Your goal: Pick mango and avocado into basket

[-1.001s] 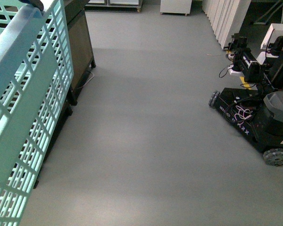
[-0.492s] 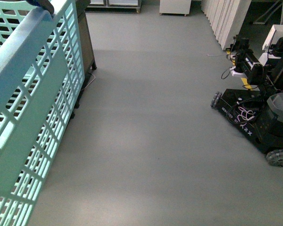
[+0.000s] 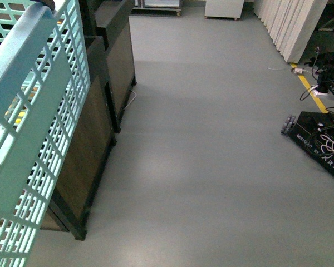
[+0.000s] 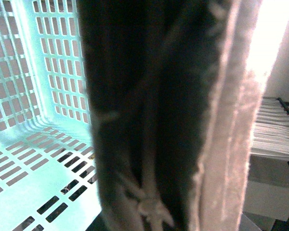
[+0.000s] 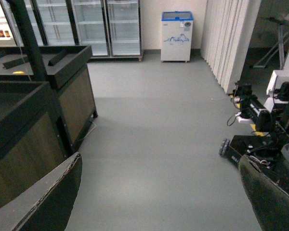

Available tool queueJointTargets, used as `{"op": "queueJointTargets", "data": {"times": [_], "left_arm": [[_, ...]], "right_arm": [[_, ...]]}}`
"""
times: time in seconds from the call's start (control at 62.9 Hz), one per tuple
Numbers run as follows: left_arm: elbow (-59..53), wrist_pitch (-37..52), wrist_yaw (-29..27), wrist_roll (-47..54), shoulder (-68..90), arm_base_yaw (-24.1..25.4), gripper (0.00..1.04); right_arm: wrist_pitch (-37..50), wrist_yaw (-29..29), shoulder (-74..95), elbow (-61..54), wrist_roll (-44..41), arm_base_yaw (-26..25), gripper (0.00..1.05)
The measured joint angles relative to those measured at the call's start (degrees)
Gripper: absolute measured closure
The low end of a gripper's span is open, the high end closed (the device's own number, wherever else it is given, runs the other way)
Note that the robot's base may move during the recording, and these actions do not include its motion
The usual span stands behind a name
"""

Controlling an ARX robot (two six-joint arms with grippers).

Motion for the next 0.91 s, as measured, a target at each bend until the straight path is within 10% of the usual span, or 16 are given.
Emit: {"op": "queueJointTargets", "data": {"times": [0.906], "left_arm": [[0.0, 0.0, 0.0, 0.1, 0.0, 0.0, 0.90]], "right_arm": [[0.0, -0.2, 0.1, 0.0, 0.0, 0.0, 0.09]]}}
